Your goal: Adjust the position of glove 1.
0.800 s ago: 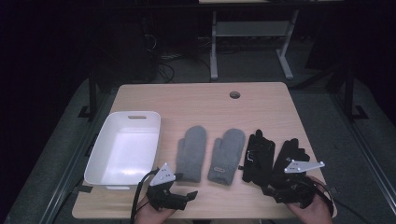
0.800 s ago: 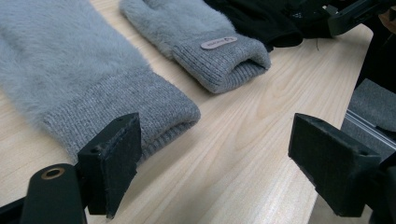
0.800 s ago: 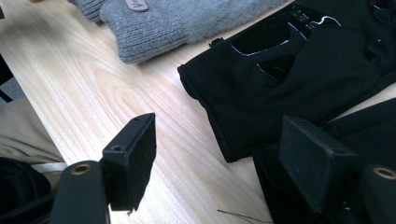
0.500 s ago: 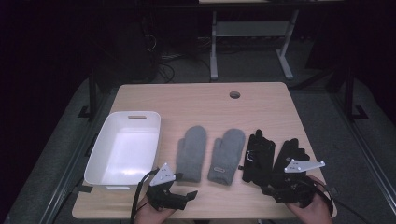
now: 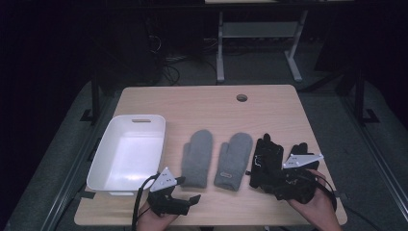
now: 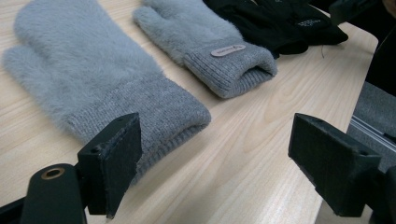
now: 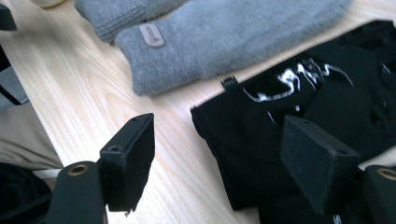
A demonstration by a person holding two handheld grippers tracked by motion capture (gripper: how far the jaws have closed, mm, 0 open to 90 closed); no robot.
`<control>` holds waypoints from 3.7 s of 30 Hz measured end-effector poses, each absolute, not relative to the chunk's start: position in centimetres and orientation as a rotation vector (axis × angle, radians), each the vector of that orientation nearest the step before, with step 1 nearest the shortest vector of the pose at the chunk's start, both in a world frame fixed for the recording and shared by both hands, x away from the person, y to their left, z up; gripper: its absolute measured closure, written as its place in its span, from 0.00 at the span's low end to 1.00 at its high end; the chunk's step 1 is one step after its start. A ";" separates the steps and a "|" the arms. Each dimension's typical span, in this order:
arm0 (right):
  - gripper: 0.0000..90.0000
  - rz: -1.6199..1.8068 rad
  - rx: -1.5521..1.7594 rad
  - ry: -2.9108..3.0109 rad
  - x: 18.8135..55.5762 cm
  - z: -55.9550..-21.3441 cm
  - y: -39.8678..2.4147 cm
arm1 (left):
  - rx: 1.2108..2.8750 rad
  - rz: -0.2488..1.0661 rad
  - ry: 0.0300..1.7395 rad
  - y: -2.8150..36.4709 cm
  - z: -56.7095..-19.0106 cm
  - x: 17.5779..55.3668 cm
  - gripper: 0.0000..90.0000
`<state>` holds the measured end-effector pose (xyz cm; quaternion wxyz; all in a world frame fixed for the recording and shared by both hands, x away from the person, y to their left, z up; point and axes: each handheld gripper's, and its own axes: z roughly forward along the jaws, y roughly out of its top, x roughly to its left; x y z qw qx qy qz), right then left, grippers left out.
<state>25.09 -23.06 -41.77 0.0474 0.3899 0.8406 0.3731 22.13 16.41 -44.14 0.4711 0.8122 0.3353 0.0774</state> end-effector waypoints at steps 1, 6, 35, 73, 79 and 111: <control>0.29 1.125 1.165 2.578 25.6 -41.3 -22.7 | 1.990 0.192 0.819 16.5 -44.1 22.2 0.19; 0.29 1.125 1.135 2.608 26.6 -40.4 -22.0 | 1.984 0.198 0.827 16.5 -44.0 22.2 0.19; 0.33 0.925 0.987 2.798 33.5 -38.8 -15.1 | 1.991 0.205 0.807 16.3 -43.9 21.9 0.19; 0.65 0.473 0.891 2.874 37.1 -43.7 -10.2 | 1.984 0.189 0.799 16.0 -43.9 21.7 0.19; 0.82 0.459 0.909 2.894 37.1 -43.6 -9.9 | 1.982 0.195 0.797 16.1 -43.9 21.8 0.19; 0.93 0.679 0.879 2.880 35.3 -37.7 -10.9 | 1.936 0.221 0.818 17.0 -43.2 21.5 0.19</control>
